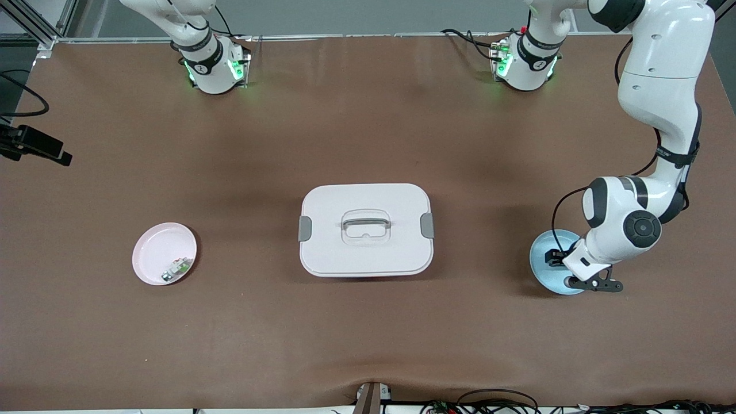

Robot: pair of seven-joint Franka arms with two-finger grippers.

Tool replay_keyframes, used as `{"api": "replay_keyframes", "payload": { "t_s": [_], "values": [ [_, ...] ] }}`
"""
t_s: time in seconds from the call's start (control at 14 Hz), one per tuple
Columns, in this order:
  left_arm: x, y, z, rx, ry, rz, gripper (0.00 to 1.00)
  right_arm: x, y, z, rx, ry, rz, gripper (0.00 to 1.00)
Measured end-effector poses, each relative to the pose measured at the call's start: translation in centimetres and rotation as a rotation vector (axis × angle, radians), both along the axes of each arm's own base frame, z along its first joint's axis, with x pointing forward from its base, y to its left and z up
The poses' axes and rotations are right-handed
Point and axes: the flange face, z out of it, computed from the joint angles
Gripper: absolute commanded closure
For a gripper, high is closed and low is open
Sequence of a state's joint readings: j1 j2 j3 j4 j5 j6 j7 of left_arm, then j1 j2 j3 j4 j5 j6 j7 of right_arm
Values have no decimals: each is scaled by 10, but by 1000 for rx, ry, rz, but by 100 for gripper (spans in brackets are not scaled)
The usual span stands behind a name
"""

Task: Transfer orange switch to right arm and place
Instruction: 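Lift the orange switch off the blue plate with the left gripper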

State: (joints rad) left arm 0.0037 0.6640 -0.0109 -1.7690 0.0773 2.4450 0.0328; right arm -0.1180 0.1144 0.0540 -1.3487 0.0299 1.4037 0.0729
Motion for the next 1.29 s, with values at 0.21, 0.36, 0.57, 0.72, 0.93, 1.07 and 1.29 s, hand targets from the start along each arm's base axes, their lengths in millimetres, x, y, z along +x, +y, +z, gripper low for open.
{"api": "replay_keyframes", "payload": {
  "t_s": [0.21, 0.36, 0.57, 0.72, 0.93, 1.07, 1.29],
  "values": [
    [2, -4, 3, -3, -12, 89, 87, 0, 0, 0, 0, 0, 0, 0],
    [5, -6, 12, -7, -30, 157, 87, 0, 0, 0, 0, 0, 0, 0],
    [9, -11, 43, -21, -46, 285, 87, 0, 0, 0, 0, 0, 0, 0],
    [12, -16, 77, -76, -45, 408, 87, 0, 0, 0, 0, 0, 0, 0],
    [21, -22, 133, -167, -28, 637, 88, 0, 0, 0, 0, 0, 0, 0],
    [29, -27, 167, -184, -4, 736, 88, 0, -1, 0, 0, 0, -2, 0],
    [36, -42, 222, -267, 30, 860, 89, 0, -4, 0, -1, 0, -7, 0]
  ]
}}
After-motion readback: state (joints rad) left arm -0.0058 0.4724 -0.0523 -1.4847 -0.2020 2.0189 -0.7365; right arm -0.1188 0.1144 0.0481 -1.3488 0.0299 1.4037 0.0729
